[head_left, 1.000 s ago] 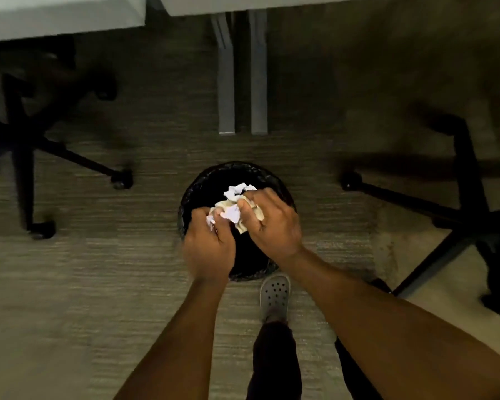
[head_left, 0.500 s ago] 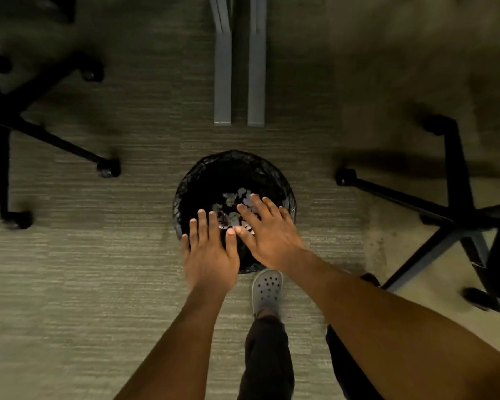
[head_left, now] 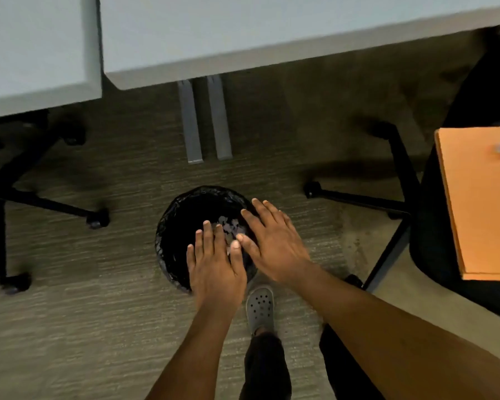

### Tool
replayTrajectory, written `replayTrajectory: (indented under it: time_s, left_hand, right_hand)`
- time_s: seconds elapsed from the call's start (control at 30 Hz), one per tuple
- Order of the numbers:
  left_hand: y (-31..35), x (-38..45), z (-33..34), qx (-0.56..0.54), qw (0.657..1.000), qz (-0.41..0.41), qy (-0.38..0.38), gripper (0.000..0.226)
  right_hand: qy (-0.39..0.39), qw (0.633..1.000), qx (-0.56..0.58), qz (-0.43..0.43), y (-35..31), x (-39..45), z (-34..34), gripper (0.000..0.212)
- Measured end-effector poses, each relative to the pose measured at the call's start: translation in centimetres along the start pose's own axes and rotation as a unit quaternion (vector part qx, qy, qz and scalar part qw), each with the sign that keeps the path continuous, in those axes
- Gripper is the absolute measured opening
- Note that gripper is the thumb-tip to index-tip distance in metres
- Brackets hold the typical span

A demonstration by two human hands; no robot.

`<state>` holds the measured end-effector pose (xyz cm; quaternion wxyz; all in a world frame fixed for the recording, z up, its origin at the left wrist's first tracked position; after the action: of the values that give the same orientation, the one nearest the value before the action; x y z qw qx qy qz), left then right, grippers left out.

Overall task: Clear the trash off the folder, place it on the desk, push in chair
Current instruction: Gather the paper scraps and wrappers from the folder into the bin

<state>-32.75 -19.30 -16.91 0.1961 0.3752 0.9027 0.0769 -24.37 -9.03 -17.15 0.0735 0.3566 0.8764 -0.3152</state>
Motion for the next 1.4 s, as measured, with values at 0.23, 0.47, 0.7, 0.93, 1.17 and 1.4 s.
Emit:
replayTrajectory:
  time_s: [0.23, 0.47, 0.7, 0.93, 1.17, 1.4]
  left_hand:
    - [13.0, -0.7, -5.1, -0.076, 0.989, 0.114, 0.048, 0.065]
    - [26.2, -2.1, -7.5, -0.12, 0.954, 0.269, 0.055, 0.039]
    - [37.6, -2.9, -5.8, -0.116, 0.912, 0.392, 0.029, 0.036]
    - [43.6, -1.9, 0.1, -0.002, 0.906, 0.422, -0.033, 0.073]
    - [49.0, -0.2, 5.2, 0.056, 0.88, 0.47, -0.042, 0.082]
    - [52.1, 1.1, 7.6, 0.06, 0.88, 0.469, -0.045, 0.081]
  right_hand:
    - [0.125, 0.989, 0.045, 0.069, 5.0, -5.3, -12.3, 0.061]
    - [0.277, 0.954, 0.041, 0.103, 10.9, -11.4, -22.9, 0.053]
    - [0.355, 0.91, 0.018, 0.212, 20.6, -18.3, -28.9, 0.046]
    - [0.155, 0.954, -0.151, 0.205, 29.8, -22.7, -27.2, 0.07]
    - [0.014, 0.958, -0.285, 0.035, 33.8, -25.7, -22.5, 0.064]
    - [0.047, 0.964, -0.262, 0.021, 37.3, -27.3, -22.1, 0.038]
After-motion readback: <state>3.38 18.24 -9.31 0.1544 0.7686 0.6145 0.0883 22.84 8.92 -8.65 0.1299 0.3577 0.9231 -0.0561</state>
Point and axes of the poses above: each hand's wrist, its own x-axis towards the middle knuckle, its own z-axis out of the palm, y = z × x, the point moved 9 cm from there along x, towards the middle knuckle
